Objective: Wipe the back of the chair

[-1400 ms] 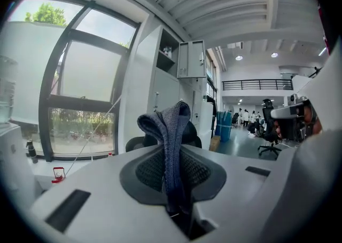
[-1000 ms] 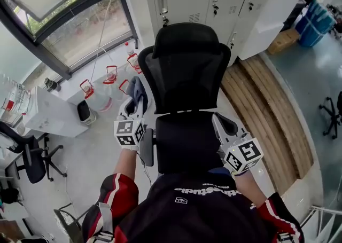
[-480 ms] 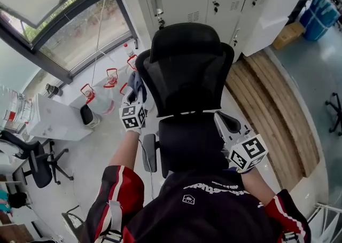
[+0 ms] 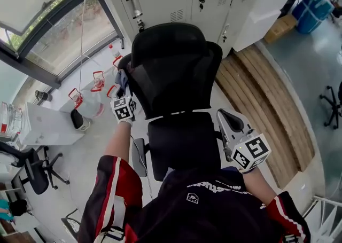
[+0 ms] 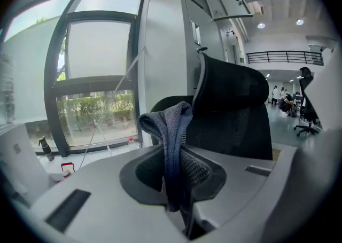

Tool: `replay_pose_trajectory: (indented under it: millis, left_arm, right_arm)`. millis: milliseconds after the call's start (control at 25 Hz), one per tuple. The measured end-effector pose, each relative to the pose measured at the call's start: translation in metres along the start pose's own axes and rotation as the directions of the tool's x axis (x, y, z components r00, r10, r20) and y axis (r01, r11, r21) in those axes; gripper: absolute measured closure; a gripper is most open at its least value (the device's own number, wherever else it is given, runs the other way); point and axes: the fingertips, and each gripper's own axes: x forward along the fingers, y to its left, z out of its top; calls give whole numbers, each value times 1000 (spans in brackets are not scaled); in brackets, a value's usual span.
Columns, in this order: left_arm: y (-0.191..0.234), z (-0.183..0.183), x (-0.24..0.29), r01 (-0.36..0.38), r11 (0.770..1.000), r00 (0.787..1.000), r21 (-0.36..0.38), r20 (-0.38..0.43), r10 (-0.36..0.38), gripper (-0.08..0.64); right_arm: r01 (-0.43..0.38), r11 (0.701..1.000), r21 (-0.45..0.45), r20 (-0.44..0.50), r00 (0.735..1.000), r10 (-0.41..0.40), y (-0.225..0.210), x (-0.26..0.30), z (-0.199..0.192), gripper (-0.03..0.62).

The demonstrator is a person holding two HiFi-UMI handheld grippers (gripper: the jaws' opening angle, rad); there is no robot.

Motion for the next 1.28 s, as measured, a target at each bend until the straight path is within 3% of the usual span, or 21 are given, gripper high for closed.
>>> replay_pose_trajectory:
  millis: [680,1000,1280]
  left_arm:
    - [-117,8,56,106,994,994,22,-6,-106,503]
    - [-198,17,75,186,981,983,47,-12,-186,503]
    - [-287,25,93,280,957,960,72,-4,-280,503]
  right_arm:
    - [53,998,20,-3,999,-53,-70,-30,-3,577]
    - [118,992,34,28,993,-119,-117,-53,3,577]
    - [171,984,54,28,985,-173,-152,-80,-1,577]
